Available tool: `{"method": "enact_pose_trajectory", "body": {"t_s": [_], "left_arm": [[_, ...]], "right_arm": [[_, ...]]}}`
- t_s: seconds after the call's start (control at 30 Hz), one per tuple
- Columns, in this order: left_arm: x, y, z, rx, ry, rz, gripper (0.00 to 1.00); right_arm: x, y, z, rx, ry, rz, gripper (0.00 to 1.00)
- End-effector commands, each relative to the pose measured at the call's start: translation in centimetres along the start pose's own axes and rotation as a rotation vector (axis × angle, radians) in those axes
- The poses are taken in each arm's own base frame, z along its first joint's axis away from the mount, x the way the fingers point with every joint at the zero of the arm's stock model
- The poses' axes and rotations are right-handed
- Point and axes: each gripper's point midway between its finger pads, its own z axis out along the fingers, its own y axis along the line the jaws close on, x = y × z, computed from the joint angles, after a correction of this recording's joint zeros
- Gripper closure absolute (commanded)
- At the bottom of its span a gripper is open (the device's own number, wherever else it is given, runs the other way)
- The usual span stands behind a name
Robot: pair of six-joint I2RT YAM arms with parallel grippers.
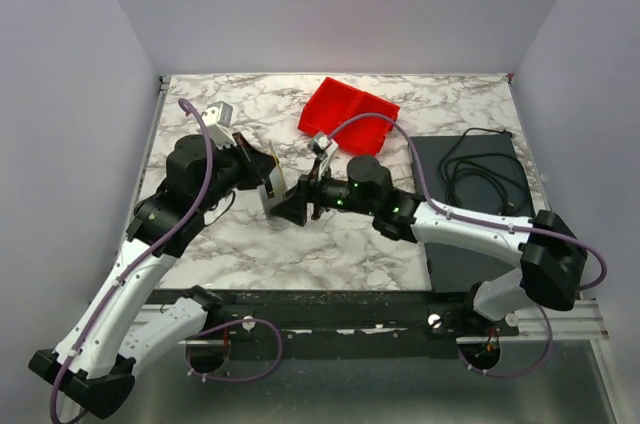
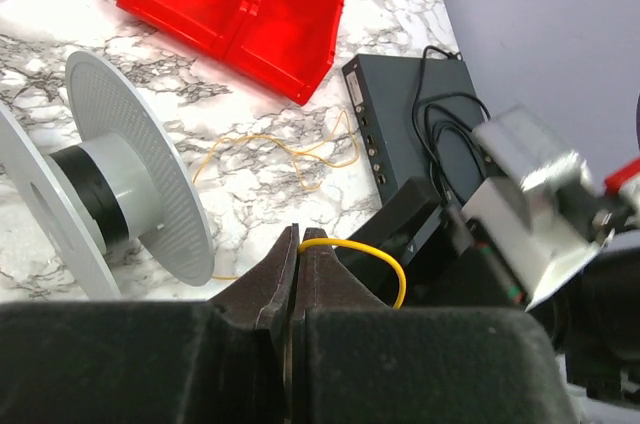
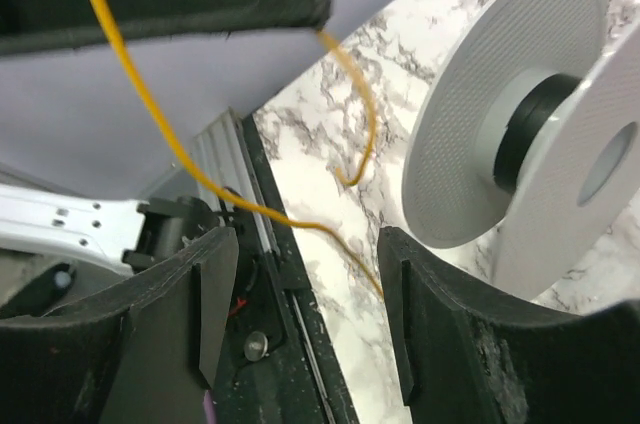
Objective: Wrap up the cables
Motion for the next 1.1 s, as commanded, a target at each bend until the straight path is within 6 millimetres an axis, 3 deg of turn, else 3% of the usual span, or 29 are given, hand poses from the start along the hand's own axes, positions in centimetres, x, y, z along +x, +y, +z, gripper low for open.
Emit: {"method": "enact_pose_trajectory", "body": {"t_s": [0.0,0.13,0.17,0.37,0.5,0.63,0.77,1.07], "left_arm": [[-0.4,0.2,-0.1,-0.023,-0.013,-0.006,1.00],[-0.3,0.3,-0.2,-0.028,-0.010,-0.005,1.00],[-0.2,0.4,-0.2,-0.031,-0.008,-0.005,1.00],[0.6,1.3,0.1,-0.052,0.002,0.001,1.00],[2.3,2.7,0.4,-0.081,0.038,0.020,1.00],[4.6,3.6,1.5,-0.069,0.086,0.014,1.00],[6.1,4.6,2.3,-0.087,0.107,-0.007,1.00],[6.8,5.6,2.8,-0.123,0.106,-0.024,1.00]], "right_arm": [[2.5,-1.7,1.4,0.123,0.039,-0.107,0.35],[3.2,-3.2,1.2,0.195,0.026,-0.108,0.40],[3.2,-3.5,1.1,0.211,0.022,-0.106,0.45],[1.9,-6.3,-0.2,0.400,-0.026,-0.099,0.99],[1.1,-10.1,-2.3,0.657,-0.004,-0.156,0.99],[0.0,-11.6,-3.1,0.778,0.014,-0.223,1.00],[-1.0,-11.7,-2.4,0.797,0.015,-0.252,0.99],[-1.7,-11.8,-0.6,0.789,0.025,-0.284,0.99]]}}
